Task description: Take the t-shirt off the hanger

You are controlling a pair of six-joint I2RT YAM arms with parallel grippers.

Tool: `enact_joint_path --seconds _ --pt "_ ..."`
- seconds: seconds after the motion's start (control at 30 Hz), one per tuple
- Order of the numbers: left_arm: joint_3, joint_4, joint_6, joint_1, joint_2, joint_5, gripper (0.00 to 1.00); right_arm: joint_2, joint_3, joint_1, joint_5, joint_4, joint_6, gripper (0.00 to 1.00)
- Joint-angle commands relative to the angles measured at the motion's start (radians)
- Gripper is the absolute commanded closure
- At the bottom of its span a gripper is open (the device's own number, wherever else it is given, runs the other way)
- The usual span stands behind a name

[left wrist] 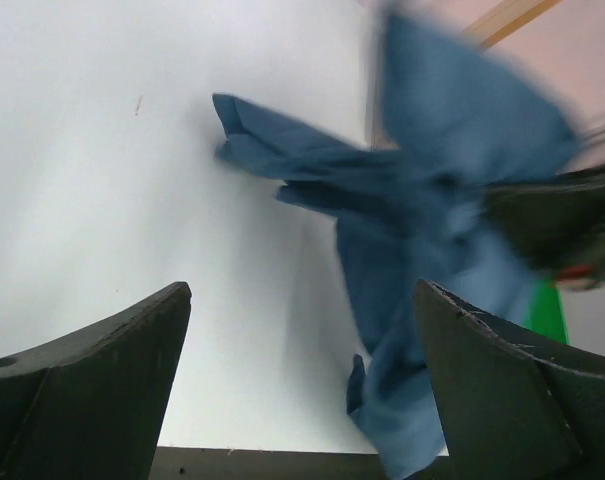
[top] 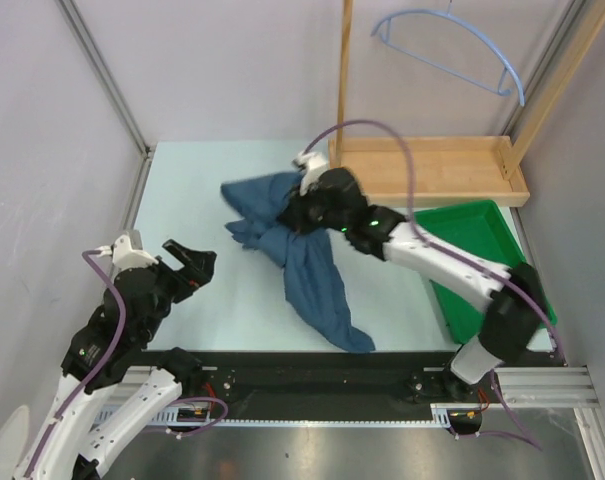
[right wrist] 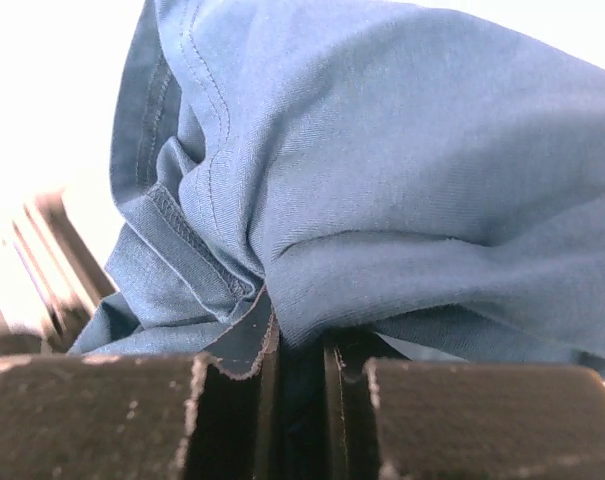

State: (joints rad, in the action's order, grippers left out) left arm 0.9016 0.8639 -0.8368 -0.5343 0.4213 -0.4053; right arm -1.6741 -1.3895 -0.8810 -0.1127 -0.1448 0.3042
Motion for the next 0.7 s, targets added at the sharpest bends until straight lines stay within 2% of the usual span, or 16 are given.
enact_joint_path --seconds 0.0,0.17,0.37,0.57,0.67 --pt "-0.015 -0.071 0.018 0.003 0.036 0.049 0.03 0.235 0.0 0.106 0.149 -0.077 0.001 1.0" --pt "-0.024 -0.104 0.024 0.005 0.059 0.075 0.03 0.408 0.0 0.311 0.255 -0.231 -0.051 1.0" --pt "-0.033 -0.134 0.031 0.005 0.076 0.091 0.03 0.6 -0.049 0.549 0.269 -0.341 -0.099 1.0" --pt "-0.041 -0.141 0.033 0.005 0.08 0.102 0.03 0.697 -0.098 0.625 0.327 -0.398 -0.184 1.0" --pt "-0.038 -0.149 0.033 0.005 0.085 0.109 0.04 0.677 -0.175 0.671 0.379 -0.432 -0.223 1.0"
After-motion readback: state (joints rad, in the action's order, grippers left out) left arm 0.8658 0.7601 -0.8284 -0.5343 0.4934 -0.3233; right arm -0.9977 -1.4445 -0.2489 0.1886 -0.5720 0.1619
